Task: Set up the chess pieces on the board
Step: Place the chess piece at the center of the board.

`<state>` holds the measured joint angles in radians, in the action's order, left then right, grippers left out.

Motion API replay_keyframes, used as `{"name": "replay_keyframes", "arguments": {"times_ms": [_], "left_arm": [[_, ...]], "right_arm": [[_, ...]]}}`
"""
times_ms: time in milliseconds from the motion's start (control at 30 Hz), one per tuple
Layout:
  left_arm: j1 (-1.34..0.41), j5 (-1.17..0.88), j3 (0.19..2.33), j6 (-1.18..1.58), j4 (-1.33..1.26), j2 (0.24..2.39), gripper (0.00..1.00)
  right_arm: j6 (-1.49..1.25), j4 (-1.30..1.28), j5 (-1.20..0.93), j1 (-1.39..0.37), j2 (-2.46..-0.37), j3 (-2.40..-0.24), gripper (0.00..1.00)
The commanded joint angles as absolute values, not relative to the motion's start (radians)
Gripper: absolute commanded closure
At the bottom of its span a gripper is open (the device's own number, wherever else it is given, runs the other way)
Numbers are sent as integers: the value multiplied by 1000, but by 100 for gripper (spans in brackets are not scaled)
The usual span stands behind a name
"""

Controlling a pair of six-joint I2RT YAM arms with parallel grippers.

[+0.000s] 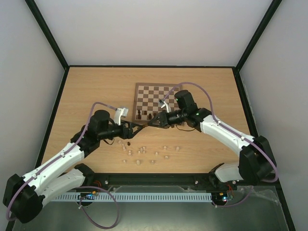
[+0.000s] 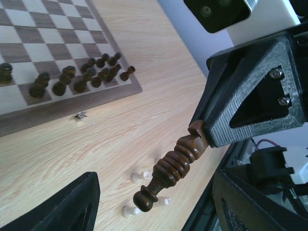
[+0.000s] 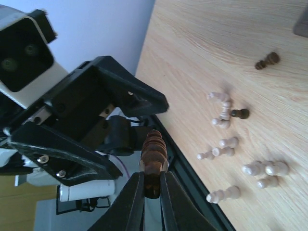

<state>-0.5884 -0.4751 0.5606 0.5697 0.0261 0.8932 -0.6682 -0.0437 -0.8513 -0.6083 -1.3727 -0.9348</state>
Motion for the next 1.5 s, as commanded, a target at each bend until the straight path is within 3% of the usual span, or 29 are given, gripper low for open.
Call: {"name": "replay_keyframes", "arguments": {"times_ms": [0,133,400,833,1467], "left_arm": [[-586,-551,546,584,-16,866,34],[-584,-569,533,600,-39,855,38],[-581,-593,527,610,-54,846,64],[-572,-584,532,613,-59,843,87],[-530,-511,563,573,88,812,92]], "right_arm": [[-726,23,-933,-609,-1321,-923,91],[-750,49,-940,-608,-1311,-918,91],[-765,67,-937,-608,-1312,-915,91],[-759,60,-938,-608,-1330,-911,91],[-678,-64,-825,-609,-1364,-951,91]]}}
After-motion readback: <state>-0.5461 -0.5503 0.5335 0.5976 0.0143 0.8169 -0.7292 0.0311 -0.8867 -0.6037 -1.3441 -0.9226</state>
